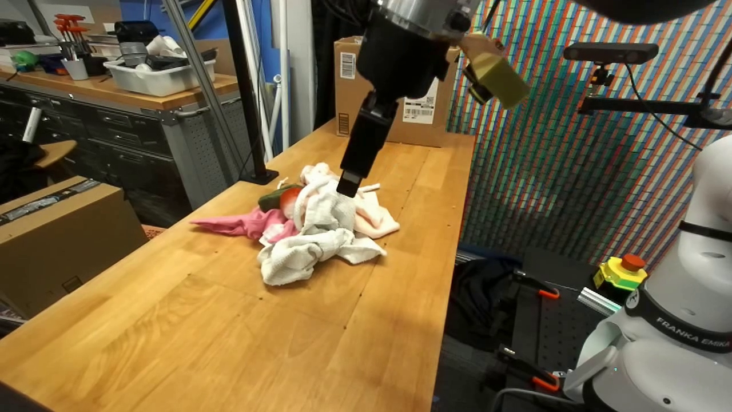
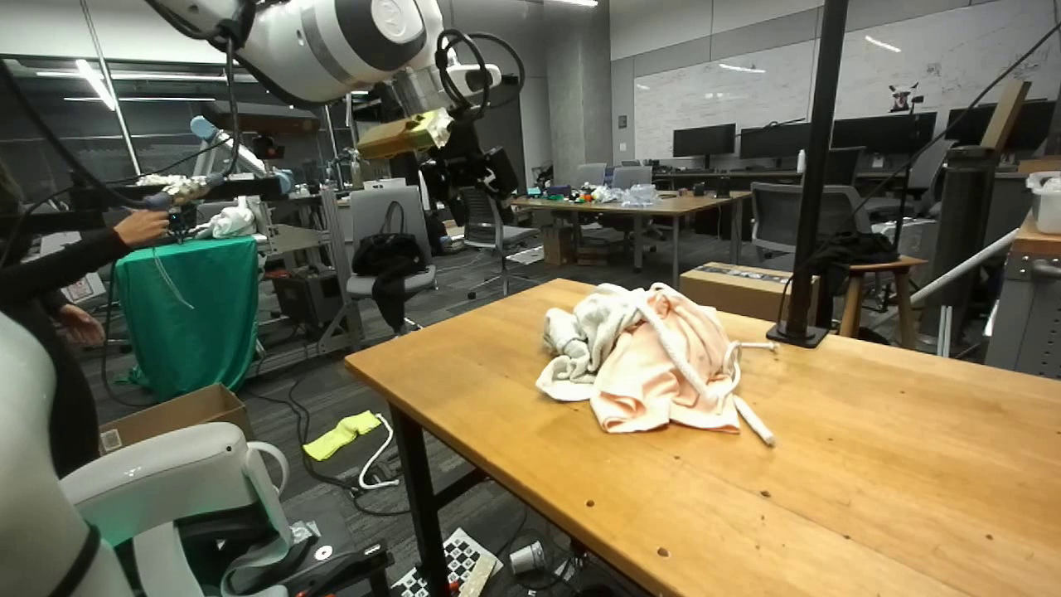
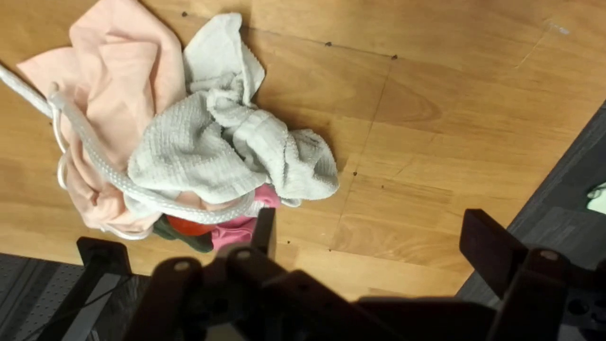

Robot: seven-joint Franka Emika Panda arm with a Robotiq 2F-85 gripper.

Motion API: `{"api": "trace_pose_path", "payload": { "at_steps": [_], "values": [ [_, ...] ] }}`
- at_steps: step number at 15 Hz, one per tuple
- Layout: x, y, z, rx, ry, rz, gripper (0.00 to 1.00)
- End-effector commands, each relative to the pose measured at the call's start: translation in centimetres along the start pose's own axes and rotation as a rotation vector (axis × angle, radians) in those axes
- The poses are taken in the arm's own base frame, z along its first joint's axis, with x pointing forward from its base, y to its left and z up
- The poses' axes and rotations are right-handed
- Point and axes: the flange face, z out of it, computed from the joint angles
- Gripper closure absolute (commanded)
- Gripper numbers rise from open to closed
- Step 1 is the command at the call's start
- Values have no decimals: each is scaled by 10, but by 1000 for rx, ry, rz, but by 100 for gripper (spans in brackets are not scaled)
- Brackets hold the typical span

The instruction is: Separate the items on the table

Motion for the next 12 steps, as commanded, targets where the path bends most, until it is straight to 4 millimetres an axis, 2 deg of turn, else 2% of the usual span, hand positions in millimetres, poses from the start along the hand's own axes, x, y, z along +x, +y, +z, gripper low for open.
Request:
{"api": "trace_pose_path", "payload": {
  "at_steps": [1, 6, 9, 12],
  "values": [
    [32, 8, 16, -54, 54, -33, 0],
    [58, 44, 45, -147, 44, -21, 0],
    [68, 67, 63, -183, 24, 0, 0],
    [72, 81, 79, -175, -16, -5, 0]
  ]
}}
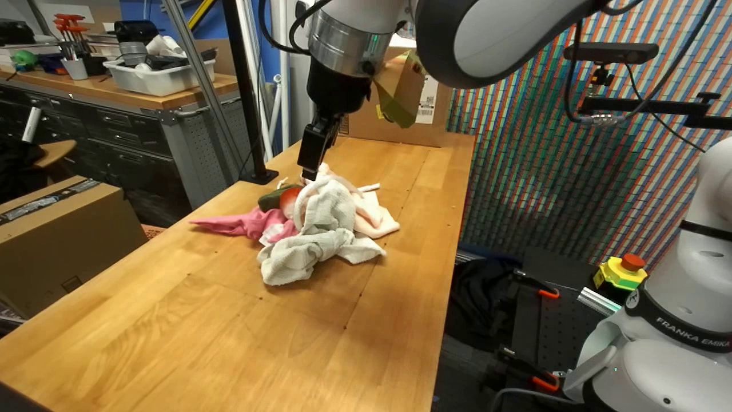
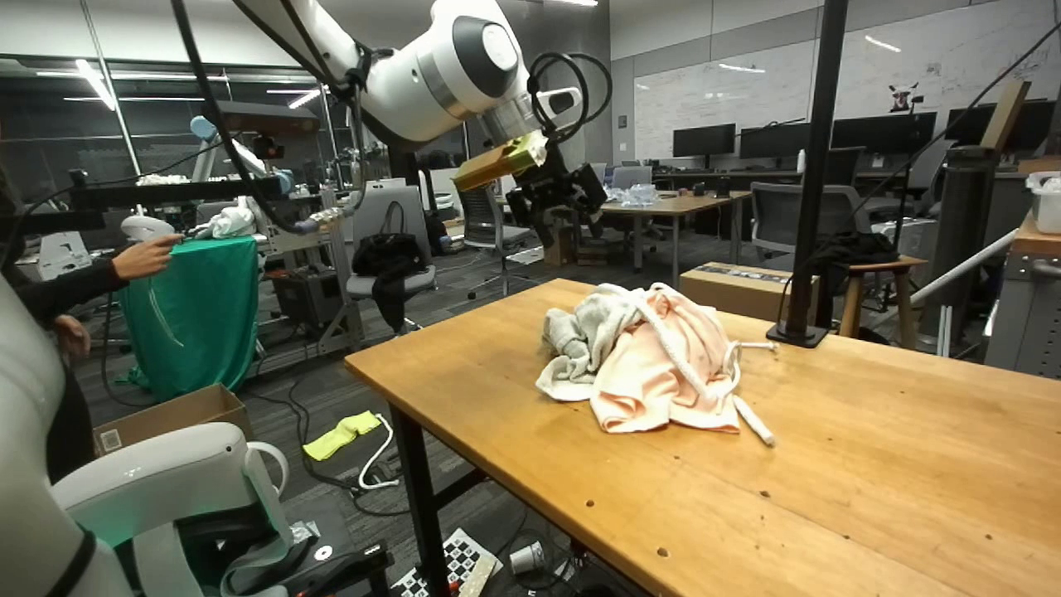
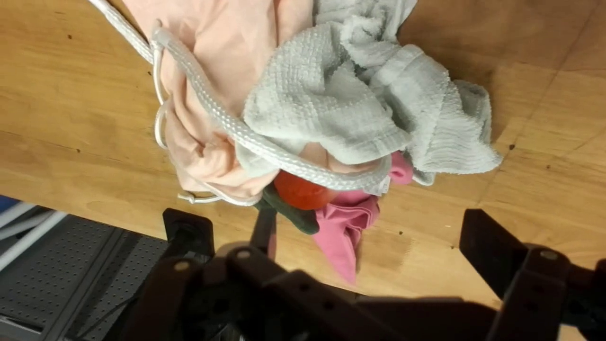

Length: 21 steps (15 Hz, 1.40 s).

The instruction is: Separate the items on the table

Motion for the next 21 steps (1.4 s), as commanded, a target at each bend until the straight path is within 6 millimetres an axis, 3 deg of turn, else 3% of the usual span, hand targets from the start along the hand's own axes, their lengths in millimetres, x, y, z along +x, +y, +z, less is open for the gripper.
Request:
{"api": "trace_pose_path", "payload": {
  "at_steps": [1, 7, 13, 21],
  "values": [
    [15, 9, 15, 3, -27, -16, 0],
    [7, 5, 39, 19, -102, -200, 0],
    [8, -2, 38, 17, -67, -416, 0],
    [18, -12, 46, -48, 39, -530, 0]
  ]
}}
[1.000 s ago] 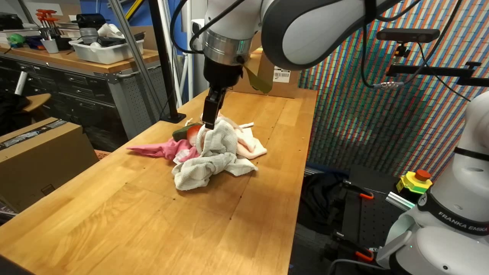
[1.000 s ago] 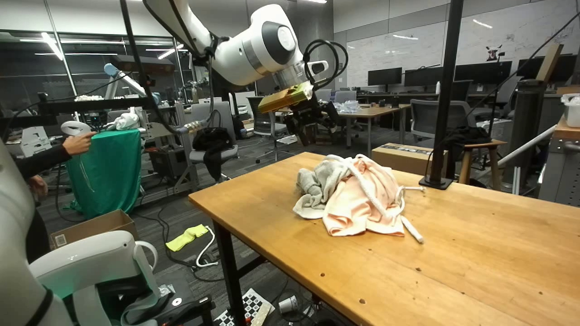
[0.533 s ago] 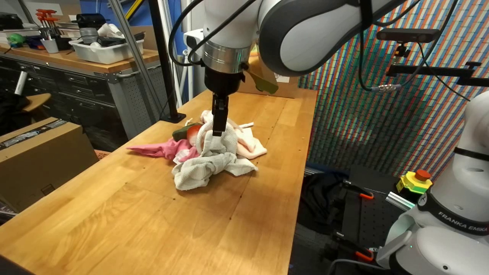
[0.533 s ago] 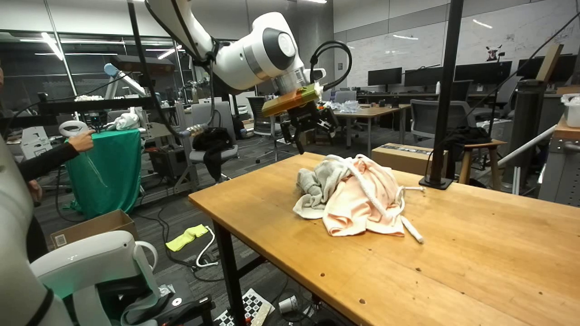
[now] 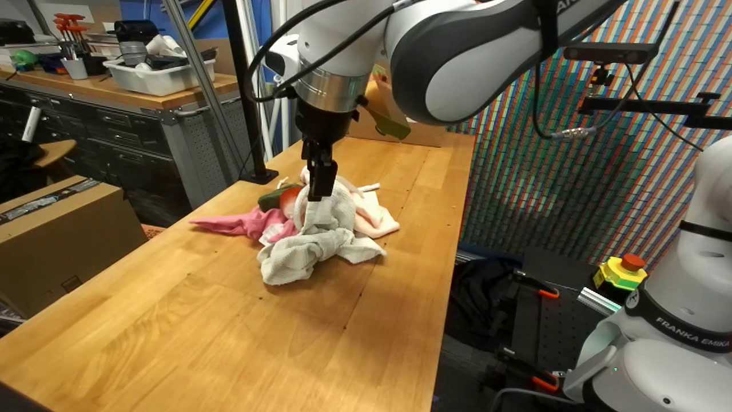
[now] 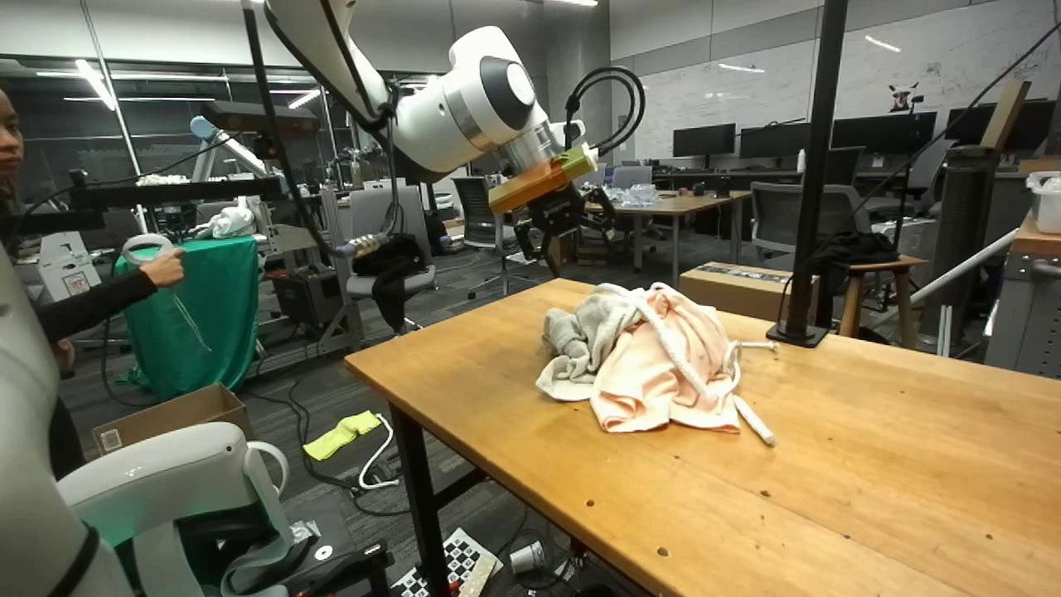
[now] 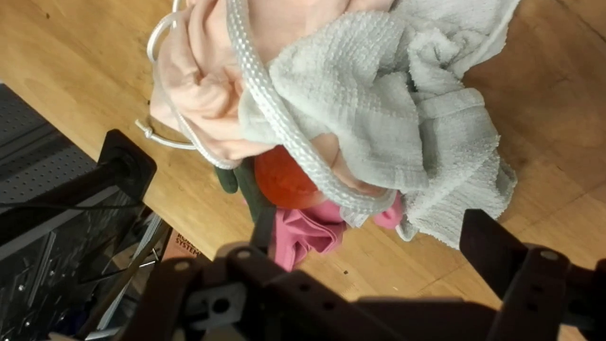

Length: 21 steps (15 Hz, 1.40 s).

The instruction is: Separate the items on the table

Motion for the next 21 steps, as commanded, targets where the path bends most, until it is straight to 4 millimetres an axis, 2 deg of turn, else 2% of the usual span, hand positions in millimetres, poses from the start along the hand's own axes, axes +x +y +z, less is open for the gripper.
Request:
{"api": "trace_pose_path", "payload": {
  "at_steps": [1, 9, 21],
  "values": [
    [12, 5, 7, -46, 54, -39, 0],
    [10, 16, 33, -96, 69, -80, 0],
    [1, 44, 59, -170, 71, -71, 0]
  ]
}}
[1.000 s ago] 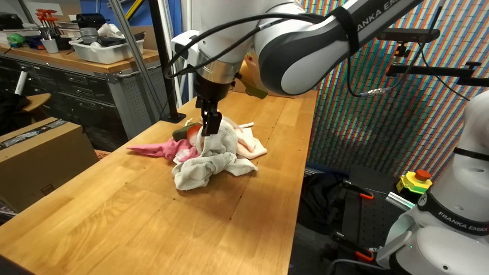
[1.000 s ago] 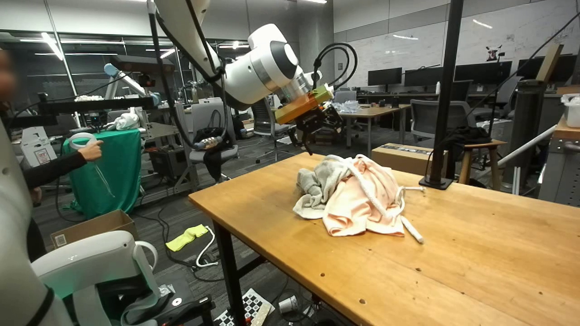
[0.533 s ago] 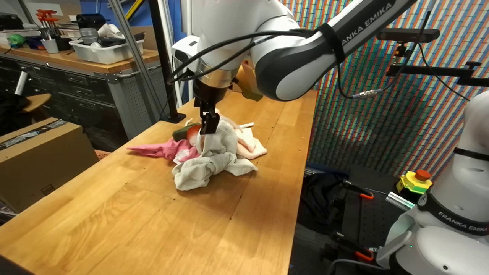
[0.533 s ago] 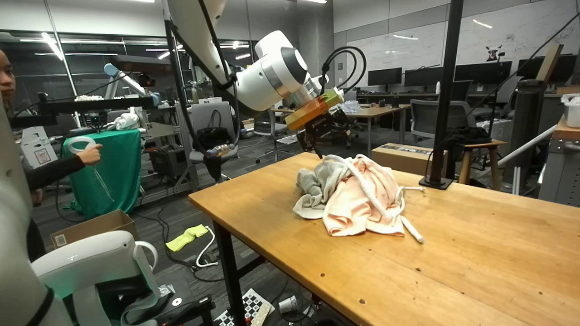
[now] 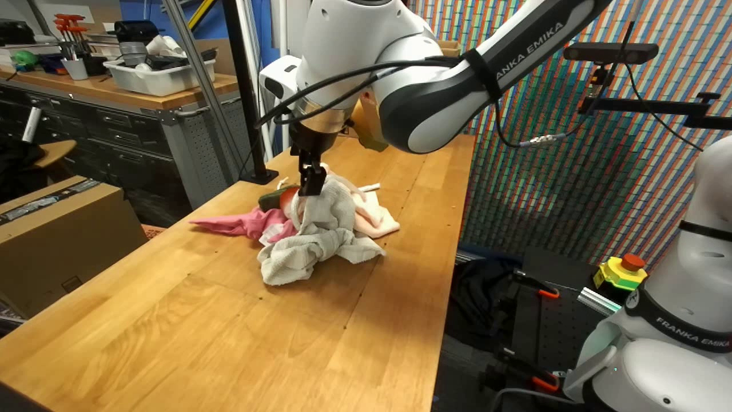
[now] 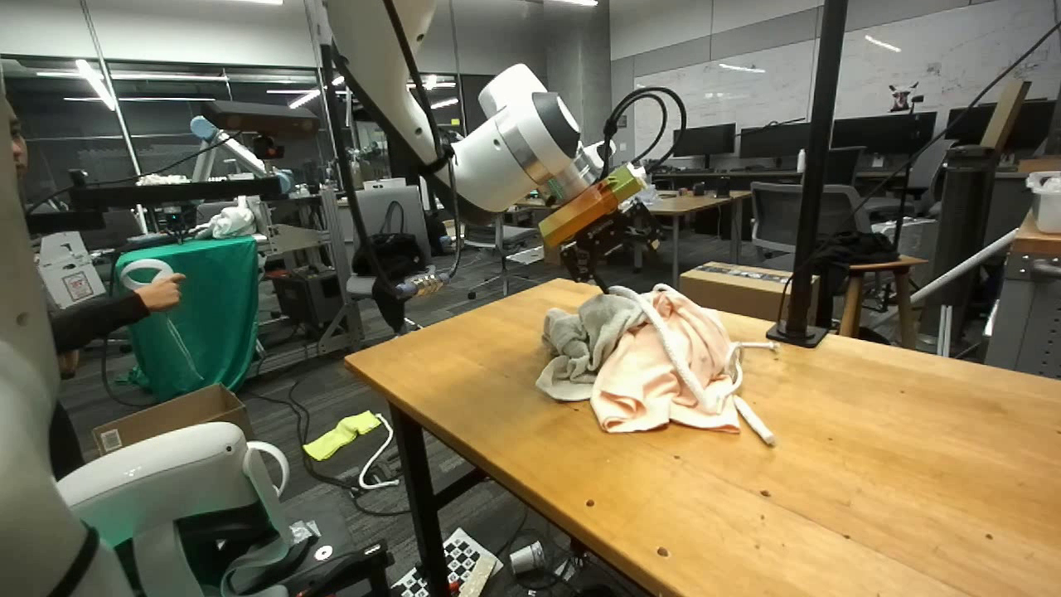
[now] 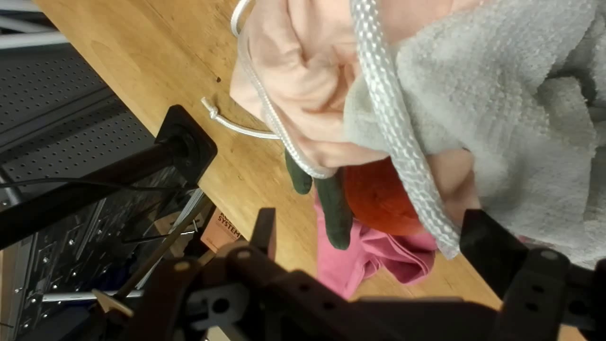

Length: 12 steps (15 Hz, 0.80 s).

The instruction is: Separate the items on the table

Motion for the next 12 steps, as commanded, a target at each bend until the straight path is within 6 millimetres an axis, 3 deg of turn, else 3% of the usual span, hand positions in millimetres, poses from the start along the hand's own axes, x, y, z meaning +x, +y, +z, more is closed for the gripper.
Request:
{"api": "trace_pose_path", "payload": {
  "at_steps": [1, 12],
  "values": [
    [3, 11, 7, -38, 15, 9, 0],
    [-5, 13, 15, -49, -9, 9, 0]
  ]
}}
